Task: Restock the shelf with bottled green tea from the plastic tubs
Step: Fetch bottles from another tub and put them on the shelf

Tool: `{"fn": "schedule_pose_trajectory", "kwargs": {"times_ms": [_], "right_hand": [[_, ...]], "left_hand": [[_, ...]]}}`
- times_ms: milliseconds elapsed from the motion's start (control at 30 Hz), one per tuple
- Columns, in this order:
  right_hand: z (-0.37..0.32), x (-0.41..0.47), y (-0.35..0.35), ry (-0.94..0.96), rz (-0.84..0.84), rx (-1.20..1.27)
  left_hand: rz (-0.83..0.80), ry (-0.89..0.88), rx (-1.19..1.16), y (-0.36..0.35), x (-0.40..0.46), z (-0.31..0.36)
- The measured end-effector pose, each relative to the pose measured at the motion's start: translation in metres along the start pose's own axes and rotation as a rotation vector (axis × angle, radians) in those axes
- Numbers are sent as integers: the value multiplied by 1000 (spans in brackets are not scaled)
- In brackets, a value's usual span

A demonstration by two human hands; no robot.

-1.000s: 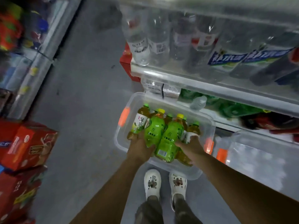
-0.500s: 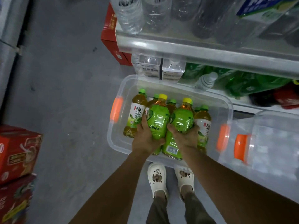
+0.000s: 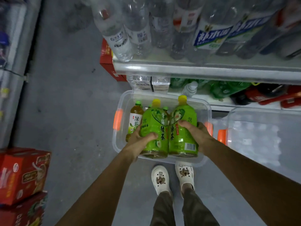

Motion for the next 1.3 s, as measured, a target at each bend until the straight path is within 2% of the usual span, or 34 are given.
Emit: {"fn": "schedule_pose_trajectory", "kwargs": {"times_ms": [133, 267, 400, 667, 867, 1100, 1300], "right_hand": [[-28, -57, 15, 18, -161, 87], [-52, -123, 29, 48, -326, 160], [-72, -192, 50, 143, -409, 244], [-90, -310, 110, 357, -348, 349], [-97, -382, 161, 515, -282, 318], [-91, -454, 270, 701, -175, 362], [-62, -526, 420, 849, -38, 354]], "left_hand": [[-58, -17, -126, -5, -40, 44], [-158, -135, -261, -20, -82, 102], [-227, -217, -304, -36, -129, 154], [-268, -350, -200, -79, -217, 246], [-359, -472, -129, -138, -286, 308], [-371, -600, -101, -233, -347, 348], [-410, -736, -122, -372, -412, 365]]}}
Point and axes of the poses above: each hand's wrist, its own x-axis towards the middle knuckle, its own y-axis out of the back of the hand, z = x × y, the point moved 9 cm from there along x, towards the middle knuckle, and after that the axes turned 10 degrees about -y, right-handed, at the moved point
